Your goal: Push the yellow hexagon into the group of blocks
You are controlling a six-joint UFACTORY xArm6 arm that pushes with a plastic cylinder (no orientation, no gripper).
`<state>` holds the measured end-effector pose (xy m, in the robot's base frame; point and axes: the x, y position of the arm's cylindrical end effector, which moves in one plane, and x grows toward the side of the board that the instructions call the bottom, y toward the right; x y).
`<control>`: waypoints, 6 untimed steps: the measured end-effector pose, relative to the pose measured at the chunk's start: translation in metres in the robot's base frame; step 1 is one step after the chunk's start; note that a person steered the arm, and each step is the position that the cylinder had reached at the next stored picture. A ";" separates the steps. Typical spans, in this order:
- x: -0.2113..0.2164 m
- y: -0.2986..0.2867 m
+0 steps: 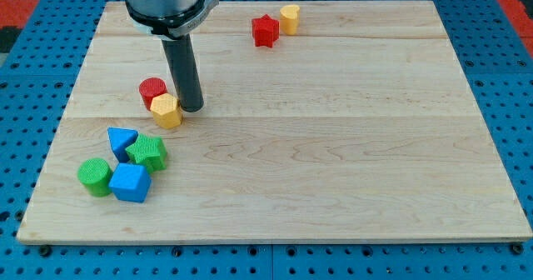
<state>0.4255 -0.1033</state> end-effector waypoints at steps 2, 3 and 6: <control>0.044 -0.035; 0.028 -0.027; 0.019 -0.076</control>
